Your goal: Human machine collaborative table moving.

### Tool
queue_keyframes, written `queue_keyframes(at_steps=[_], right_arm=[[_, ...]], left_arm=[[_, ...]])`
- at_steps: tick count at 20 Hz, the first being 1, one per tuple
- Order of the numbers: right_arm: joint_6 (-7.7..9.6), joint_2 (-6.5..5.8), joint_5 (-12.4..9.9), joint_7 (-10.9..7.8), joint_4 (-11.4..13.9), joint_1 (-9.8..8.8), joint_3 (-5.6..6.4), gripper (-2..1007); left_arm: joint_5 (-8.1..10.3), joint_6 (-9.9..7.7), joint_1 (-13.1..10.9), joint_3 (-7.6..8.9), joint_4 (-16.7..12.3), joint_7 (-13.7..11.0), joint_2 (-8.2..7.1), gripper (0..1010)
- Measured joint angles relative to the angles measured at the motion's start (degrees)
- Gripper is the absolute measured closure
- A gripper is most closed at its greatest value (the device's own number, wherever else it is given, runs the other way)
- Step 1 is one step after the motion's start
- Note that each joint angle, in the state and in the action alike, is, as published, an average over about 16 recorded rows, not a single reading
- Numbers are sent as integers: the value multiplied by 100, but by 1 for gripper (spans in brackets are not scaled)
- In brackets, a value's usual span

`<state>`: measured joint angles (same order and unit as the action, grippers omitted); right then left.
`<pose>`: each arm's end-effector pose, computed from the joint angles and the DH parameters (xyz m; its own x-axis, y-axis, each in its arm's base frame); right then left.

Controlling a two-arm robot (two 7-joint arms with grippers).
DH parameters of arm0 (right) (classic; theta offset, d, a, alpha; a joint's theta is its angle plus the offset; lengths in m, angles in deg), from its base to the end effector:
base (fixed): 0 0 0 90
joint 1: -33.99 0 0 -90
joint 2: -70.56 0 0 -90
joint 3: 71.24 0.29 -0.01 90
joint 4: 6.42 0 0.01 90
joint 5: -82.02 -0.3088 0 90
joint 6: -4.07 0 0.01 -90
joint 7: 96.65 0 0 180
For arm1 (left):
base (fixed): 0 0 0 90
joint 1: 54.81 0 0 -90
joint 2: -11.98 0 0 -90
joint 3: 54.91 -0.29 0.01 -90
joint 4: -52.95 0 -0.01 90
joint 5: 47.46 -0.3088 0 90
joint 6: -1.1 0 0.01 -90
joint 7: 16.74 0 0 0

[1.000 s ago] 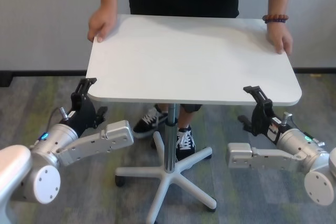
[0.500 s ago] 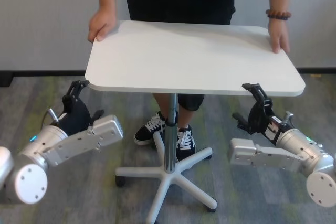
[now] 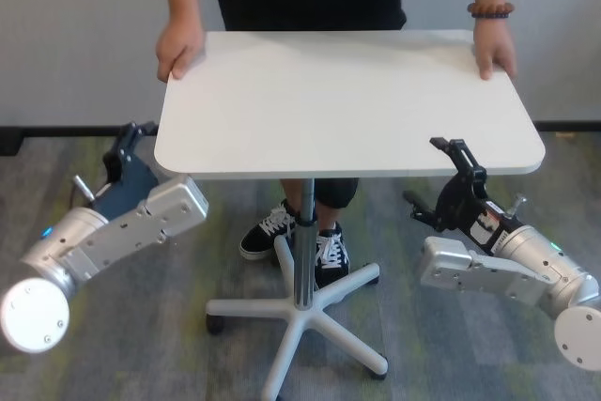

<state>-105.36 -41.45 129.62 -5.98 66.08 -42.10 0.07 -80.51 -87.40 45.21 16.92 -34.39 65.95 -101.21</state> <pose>0.3822 -0.0527 -0.3202 0.1955 -0.2678 0.9434 0.8793 0.4738 -0.0478 0.3642 0.0297 -0.2702 0.2606 0.4693 0.8437 -0.9315 0.3519 0.0919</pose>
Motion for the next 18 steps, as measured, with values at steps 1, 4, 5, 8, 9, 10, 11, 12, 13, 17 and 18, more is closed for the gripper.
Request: queue_keyframes(at_steps=[1,4,5,8,9,10,11,12,13,17,18], right_arm=[[-46,-5,-56,12,14,-3,4,0],[-185,-20,-222,57,62,-9,15,0],[-234,-25,-282,75,79,-11,21,0],[-402,-35,-488,136,124,-18,44,0],[-461,-36,-560,157,138,-21,53,0],[-522,-35,-636,178,151,-23,62,0],[-584,-34,-712,200,165,-25,70,0],[-645,-32,-788,221,179,-27,79,0],[-706,-29,-865,241,196,-30,87,0],[-925,-10,-1159,301,281,-49,116,0],[-970,-2,-1227,313,310,-58,121,0]], left_arm=[[47,-4,-20,29,-62,-19,2,10],[166,-23,-81,110,-248,-71,6,10],[202,-30,-102,136,-310,-89,6,10],[313,-50,-164,215,-493,-148,6,10],[354,-56,-184,242,-553,-168,6,10],[396,-61,-206,270,-614,-187,5,10],[440,-66,-229,300,-676,-206,5,10],[486,-69,-253,330,-740,-225,4,10],[534,-71,-279,362,-806,-245,2,10],[742,-69,-407,497,-1101,-322,-10,10],[796,-68,-447,532,-1182,-339,-14,10]])
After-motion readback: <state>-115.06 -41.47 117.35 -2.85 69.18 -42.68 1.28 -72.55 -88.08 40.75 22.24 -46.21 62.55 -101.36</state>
